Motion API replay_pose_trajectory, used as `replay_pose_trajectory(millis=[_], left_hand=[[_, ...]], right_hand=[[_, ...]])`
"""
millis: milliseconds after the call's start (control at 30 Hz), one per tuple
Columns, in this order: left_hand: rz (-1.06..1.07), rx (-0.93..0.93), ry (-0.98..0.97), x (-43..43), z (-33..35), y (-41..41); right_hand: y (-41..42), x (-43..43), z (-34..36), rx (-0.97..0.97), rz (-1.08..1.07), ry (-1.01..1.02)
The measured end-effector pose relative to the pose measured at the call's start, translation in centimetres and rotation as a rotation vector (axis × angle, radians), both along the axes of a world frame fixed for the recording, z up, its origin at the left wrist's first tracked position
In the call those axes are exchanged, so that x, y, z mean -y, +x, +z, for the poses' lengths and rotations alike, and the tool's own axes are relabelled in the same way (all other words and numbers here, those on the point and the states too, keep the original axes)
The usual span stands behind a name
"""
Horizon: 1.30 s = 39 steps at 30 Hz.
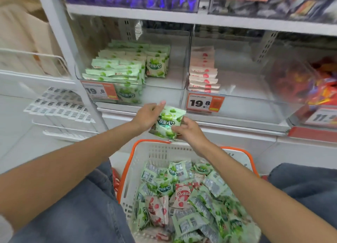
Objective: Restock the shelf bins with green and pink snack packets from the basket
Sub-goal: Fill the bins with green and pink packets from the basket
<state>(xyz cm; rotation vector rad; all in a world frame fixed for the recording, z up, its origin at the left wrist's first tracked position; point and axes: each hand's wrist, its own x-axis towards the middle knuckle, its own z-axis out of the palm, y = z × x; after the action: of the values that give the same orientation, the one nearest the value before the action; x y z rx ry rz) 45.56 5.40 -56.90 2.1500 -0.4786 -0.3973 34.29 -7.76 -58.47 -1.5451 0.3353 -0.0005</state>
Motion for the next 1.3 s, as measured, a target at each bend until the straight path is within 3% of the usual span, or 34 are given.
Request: replay_pose_trajectory(millis=[167, 267, 433, 567, 667, 900, 1133, 1300], left_hand=[[0.108, 0.403, -0.133, 0.8, 3.2, 0.4], [0.222, 0.534, -0.149, 1.2, 5.5, 2.6], [0.175, 0.476, -0.137, 1.9, 9.0, 8.3], [0.162, 0.665, 0.335, -0.5, 8.1, 12.9], [0.136, 0.677, 0.453, -1.1, 7.0, 14.4], [0.122, 0.672, 0.364, -1.5, 5.2, 15.8], [0.136, 0.672, 0.372, -1.2, 5.4, 15.4], [0.136, 0.665, 0.389, -1.2, 5.6, 15.2]], right_hand=[[3.0, -0.6, 5.5, 0.099, 0.015, -0.130], [5.4, -0.9, 7.9, 0.145, -0.064, -0.117], [12.3, 0.3, 10.0, 0.189, -0.290, -0.267], [18.1, 1.7, 9.7, 0.024, -0.381, -0.445], [21.9, 1.8, 8.6, -0.137, -0.298, -0.578], [26.4, 1.3, 5.8, -0.331, -0.272, -0.712], [27.3, 1.5, 4.3, -0.267, -0.302, -0.625], [27.0, 0.8, 4.0, -0.272, -0.306, -0.680]])
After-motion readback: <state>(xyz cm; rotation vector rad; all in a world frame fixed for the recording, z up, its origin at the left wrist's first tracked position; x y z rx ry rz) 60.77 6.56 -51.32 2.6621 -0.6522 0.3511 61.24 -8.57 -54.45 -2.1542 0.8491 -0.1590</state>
